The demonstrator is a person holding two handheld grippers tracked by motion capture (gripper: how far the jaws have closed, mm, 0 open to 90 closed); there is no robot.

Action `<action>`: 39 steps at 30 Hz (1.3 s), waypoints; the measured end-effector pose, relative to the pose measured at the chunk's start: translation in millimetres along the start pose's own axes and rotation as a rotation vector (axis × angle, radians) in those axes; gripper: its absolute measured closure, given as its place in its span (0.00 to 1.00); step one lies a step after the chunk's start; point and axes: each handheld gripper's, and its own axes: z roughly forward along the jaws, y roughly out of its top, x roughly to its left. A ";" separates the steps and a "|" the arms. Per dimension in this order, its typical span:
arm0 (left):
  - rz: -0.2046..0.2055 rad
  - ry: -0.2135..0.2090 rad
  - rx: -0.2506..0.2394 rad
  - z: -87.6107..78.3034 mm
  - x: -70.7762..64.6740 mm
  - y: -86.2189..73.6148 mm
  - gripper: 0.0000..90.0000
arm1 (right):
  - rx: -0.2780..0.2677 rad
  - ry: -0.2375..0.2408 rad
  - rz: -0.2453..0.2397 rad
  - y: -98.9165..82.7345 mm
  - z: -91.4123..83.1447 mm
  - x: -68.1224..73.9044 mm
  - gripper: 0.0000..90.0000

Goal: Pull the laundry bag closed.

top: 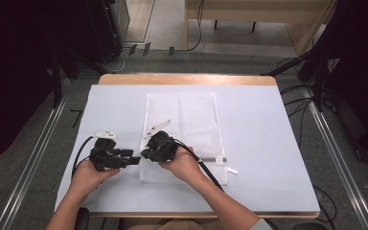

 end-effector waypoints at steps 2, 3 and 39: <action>0.008 -0.008 0.016 3.2 -1.0 0.5 0.53 | -0.005 0.003 0.000 0.3 -1.1 -0.9 0.97; 0.007 -0.007 0.019 5.5 -1.9 0.6 0.53 | -0.009 0.008 0.004 0.7 -2.3 -1.4 0.97; 0.071 -0.071 0.121 21.7 -5.5 3.3 0.98 | 0.027 0.136 0.003 3.0 -4.0 -1.2 0.98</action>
